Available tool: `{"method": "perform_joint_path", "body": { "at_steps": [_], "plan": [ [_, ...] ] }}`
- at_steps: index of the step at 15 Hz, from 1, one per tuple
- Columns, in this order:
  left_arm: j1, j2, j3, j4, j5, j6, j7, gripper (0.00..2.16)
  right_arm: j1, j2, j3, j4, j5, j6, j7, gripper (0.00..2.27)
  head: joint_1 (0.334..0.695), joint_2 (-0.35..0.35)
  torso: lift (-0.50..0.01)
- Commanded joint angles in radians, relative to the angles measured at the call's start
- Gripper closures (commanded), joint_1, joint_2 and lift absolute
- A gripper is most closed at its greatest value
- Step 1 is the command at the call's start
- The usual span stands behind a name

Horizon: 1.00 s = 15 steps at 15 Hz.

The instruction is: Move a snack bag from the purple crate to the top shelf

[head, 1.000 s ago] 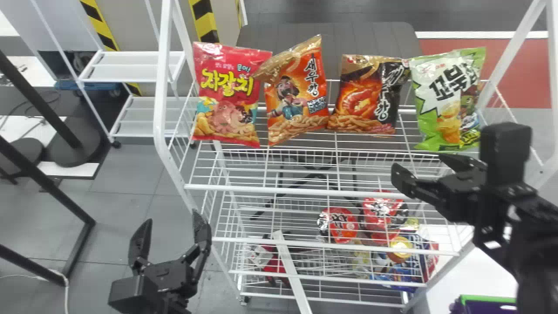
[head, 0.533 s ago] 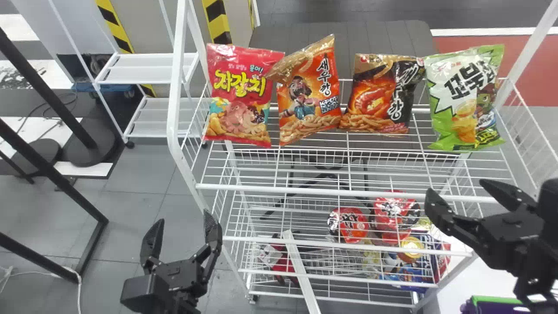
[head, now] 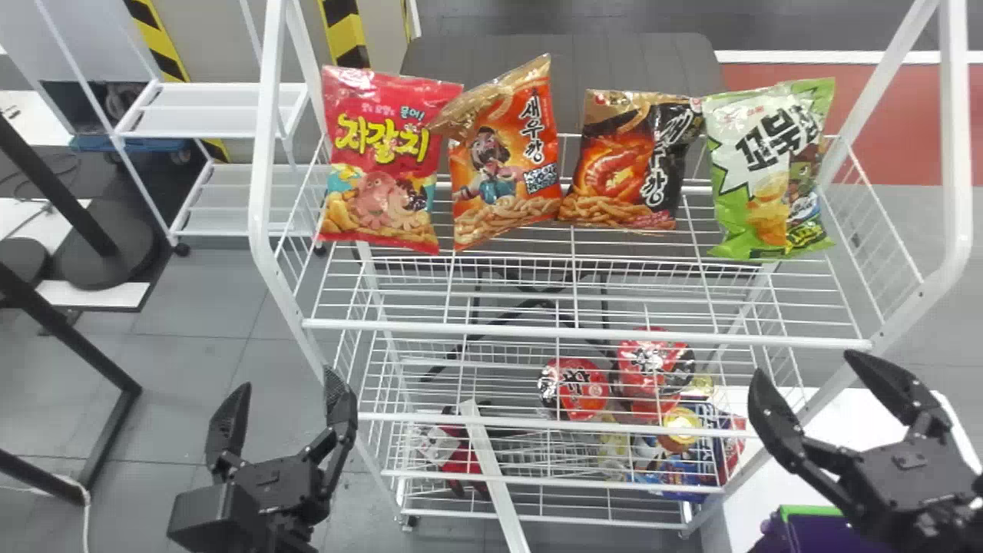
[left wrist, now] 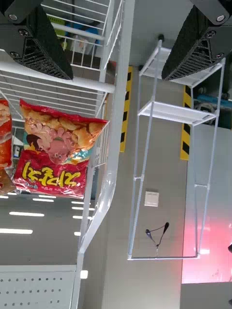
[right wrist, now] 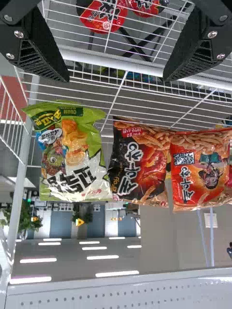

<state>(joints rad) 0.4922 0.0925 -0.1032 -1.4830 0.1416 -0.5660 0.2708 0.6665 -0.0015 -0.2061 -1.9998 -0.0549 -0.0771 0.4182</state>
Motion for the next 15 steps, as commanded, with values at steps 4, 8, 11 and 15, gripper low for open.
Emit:
{"method": "perform_joint_path", "body": {
  "at_steps": [4,8,11,15],
  "plan": [
    [0.012,-0.002,-0.007,-0.026,-0.027,0.044,0.004,0.15,0.018,0.002,0.017,0.085,-0.003,-0.218,0.005,0.11,0.695,0.031,0.000],
    [0.017,-0.002,-0.007,-0.037,-0.037,0.044,0.013,0.15,0.018,0.002,0.030,0.081,-0.008,-0.218,0.005,0.11,0.695,0.032,0.000],
    [0.017,-0.004,-0.007,-0.037,-0.039,0.050,0.013,0.15,0.018,0.002,0.031,0.081,-0.008,-0.212,0.005,0.11,0.695,0.038,0.000],
    [0.017,-0.004,-0.009,-0.037,-0.039,0.050,0.014,0.15,0.018,0.002,0.031,0.081,-0.006,-0.209,0.008,0.11,0.695,0.038,0.000]
  ]
}}
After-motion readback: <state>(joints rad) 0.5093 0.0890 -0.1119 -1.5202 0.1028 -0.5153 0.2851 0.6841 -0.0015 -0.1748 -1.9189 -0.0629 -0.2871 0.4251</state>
